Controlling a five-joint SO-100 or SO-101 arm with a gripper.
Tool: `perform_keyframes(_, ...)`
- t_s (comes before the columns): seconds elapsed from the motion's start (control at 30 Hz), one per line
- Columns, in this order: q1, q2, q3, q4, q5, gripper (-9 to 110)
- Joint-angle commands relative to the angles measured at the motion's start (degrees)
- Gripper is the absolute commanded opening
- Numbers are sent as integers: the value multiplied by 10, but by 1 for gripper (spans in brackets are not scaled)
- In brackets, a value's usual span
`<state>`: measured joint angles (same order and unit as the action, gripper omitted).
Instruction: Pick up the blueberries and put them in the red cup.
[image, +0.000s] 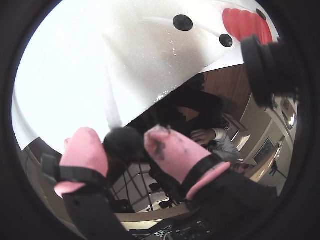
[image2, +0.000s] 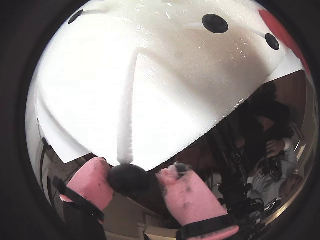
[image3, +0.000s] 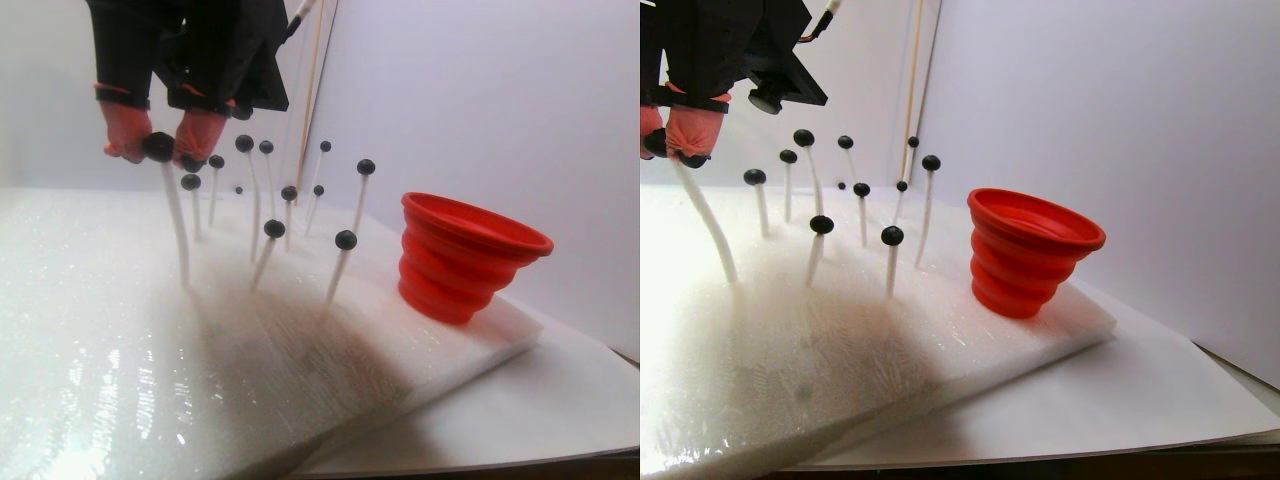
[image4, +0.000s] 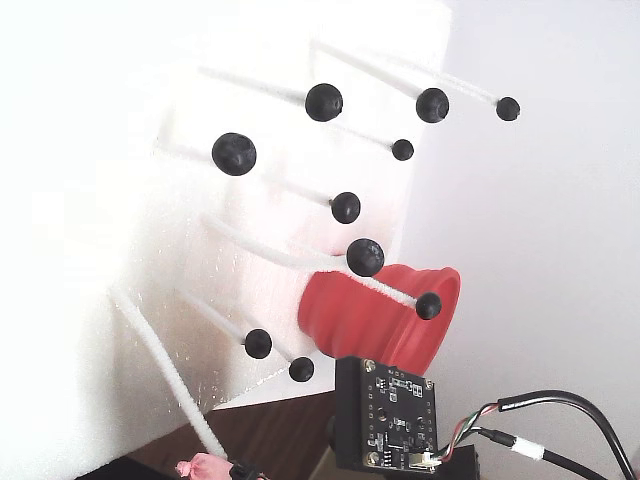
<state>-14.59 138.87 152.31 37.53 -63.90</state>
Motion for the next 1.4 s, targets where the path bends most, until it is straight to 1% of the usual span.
perform_keyframes(0.0, 9, 6, 2, -7, -7, 16)
perform_keyframes(0.17, 9, 6, 8, -14, -11, 13)
perform_keyframes(0.6, 12, 14, -1, -14, -14, 11)
perform_keyframes(1.37, 6, 83, -42, 62, -4, 10)
